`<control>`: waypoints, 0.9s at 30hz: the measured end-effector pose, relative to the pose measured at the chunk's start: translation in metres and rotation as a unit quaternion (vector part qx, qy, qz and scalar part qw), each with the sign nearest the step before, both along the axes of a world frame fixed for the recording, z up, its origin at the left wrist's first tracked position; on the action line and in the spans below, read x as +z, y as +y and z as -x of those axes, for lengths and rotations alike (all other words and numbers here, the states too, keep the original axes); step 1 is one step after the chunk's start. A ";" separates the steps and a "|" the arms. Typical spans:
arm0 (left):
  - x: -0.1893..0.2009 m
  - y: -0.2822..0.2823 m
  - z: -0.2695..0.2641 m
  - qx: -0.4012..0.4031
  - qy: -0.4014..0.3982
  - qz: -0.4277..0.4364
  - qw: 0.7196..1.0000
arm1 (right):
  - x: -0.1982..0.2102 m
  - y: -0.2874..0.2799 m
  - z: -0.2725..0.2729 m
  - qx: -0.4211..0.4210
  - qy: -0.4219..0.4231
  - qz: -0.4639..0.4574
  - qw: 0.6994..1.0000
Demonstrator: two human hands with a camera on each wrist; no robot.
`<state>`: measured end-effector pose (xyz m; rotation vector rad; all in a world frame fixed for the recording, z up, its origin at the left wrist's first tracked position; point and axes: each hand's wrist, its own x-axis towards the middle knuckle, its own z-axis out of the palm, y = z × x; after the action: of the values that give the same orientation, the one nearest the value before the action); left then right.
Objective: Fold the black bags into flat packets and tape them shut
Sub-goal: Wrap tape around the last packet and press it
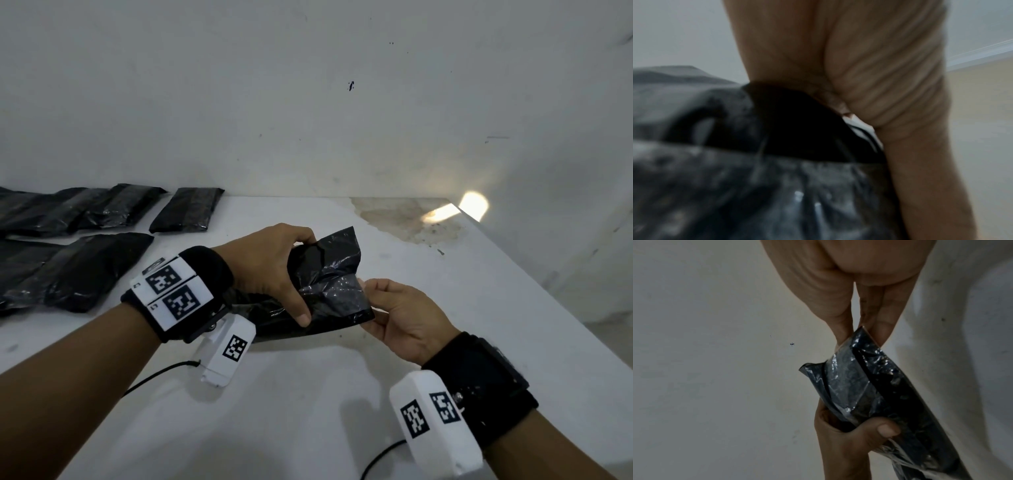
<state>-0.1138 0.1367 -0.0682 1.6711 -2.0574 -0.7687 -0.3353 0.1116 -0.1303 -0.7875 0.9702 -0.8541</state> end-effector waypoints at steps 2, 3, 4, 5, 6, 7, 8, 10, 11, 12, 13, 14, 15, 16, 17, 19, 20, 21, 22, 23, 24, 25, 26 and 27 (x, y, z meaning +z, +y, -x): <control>0.000 0.001 -0.001 0.002 -0.005 -0.001 1.000 | 0.001 0.004 0.000 0.016 0.015 0.028 0.999; 0.000 0.002 -0.002 0.004 -0.008 -0.003 1.000 | 0.002 0.005 0.001 0.026 0.022 0.038 0.999; 0.000 0.002 -0.002 0.006 -0.011 -0.004 1.000 | 0.003 0.005 0.002 0.034 0.030 0.045 0.998; 0.000 0.002 -0.002 0.008 -0.013 -0.005 1.000 | 0.005 0.006 0.003 0.040 0.044 0.050 0.997; 0.000 0.003 -0.003 0.009 -0.014 -0.006 1.000 | 0.007 0.007 0.003 0.045 0.061 0.058 0.995; 0.000 0.003 -0.003 0.012 -0.016 -0.006 1.000 | 0.009 0.008 0.004 0.053 0.082 0.073 0.993; 0.001 0.002 -0.002 0.014 -0.018 -0.007 1.000 | 0.011 0.009 0.004 0.066 0.104 0.101 0.987; 0.001 0.002 -0.001 0.015 -0.021 -0.009 1.000 | 0.014 0.014 0.000 0.092 0.143 0.172 0.970; 0.001 0.002 -0.001 0.014 -0.019 -0.012 1.000 | 0.015 0.016 -0.002 0.095 0.151 0.197 0.964; 0.001 0.003 -0.001 0.013 -0.015 -0.015 1.000 | 0.016 0.016 -0.004 0.090 0.146 0.212 0.962; 0.001 0.003 -0.001 0.011 -0.012 -0.018 1.000 | 0.016 0.016 -0.005 0.080 0.133 0.218 0.964; 0.000 0.004 -0.001 0.009 -0.010 -0.021 1.000 | 0.016 0.015 -0.007 0.072 0.118 0.216 0.967; 0.000 0.004 -0.001 0.008 -0.007 -0.023 1.000 | 0.016 0.014 -0.008 0.068 0.103 0.207 0.971; 0.000 0.004 -0.002 0.008 -0.003 -0.025 1.000 | 0.017 0.013 -0.010 0.070 0.088 0.193 0.975; 0.001 0.005 -0.002 0.008 -0.001 -0.027 1.000 | 0.017 0.012 -0.011 0.076 0.071 0.175 0.979; 0.001 0.006 -0.004 0.008 0.004 -0.031 0.999 | 0.014 0.011 -0.013 0.088 0.025 0.136 0.987; 0.002 0.007 -0.005 0.009 0.008 -0.034 0.999 | 0.013 0.010 -0.014 0.089 -0.001 0.115 0.989; 0.002 0.008 -0.006 0.011 0.014 -0.035 0.999 | 0.011 0.010 -0.016 0.088 -0.025 0.096 0.991; 0.003 0.009 -0.008 0.013 0.022 -0.037 0.999 | 0.010 0.010 -0.018 0.086 -0.044 0.081 0.992; 0.003 0.011 -0.009 0.016 0.032 -0.039 0.999 | 0.009 0.009 -0.019 0.085 -0.057 0.072 0.992; 0.003 0.011 -0.011 0.018 0.043 -0.040 0.998 | 0.009 0.009 -0.021 0.083 -0.066 0.069 0.992; 0.003 0.012 -0.014 0.020 0.056 -0.043 0.997 | 0.008 0.008 -0.023 0.080 -0.071 0.070 0.992; 0.003 0.013 -0.018 0.022 0.068 -0.050 0.996 | 0.008 0.007 -0.024 0.076 -0.073 0.072 0.992; 0.003 0.014 -0.022 0.024 0.072 -0.056 0.996 | 0.008 0.006 -0.024 0.069 -0.074 0.075 0.992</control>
<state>-0.0919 0.1508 -0.0654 1.6661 -1.9008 -0.9730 -0.3108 0.1178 -0.1221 -0.8952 0.7189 -0.8592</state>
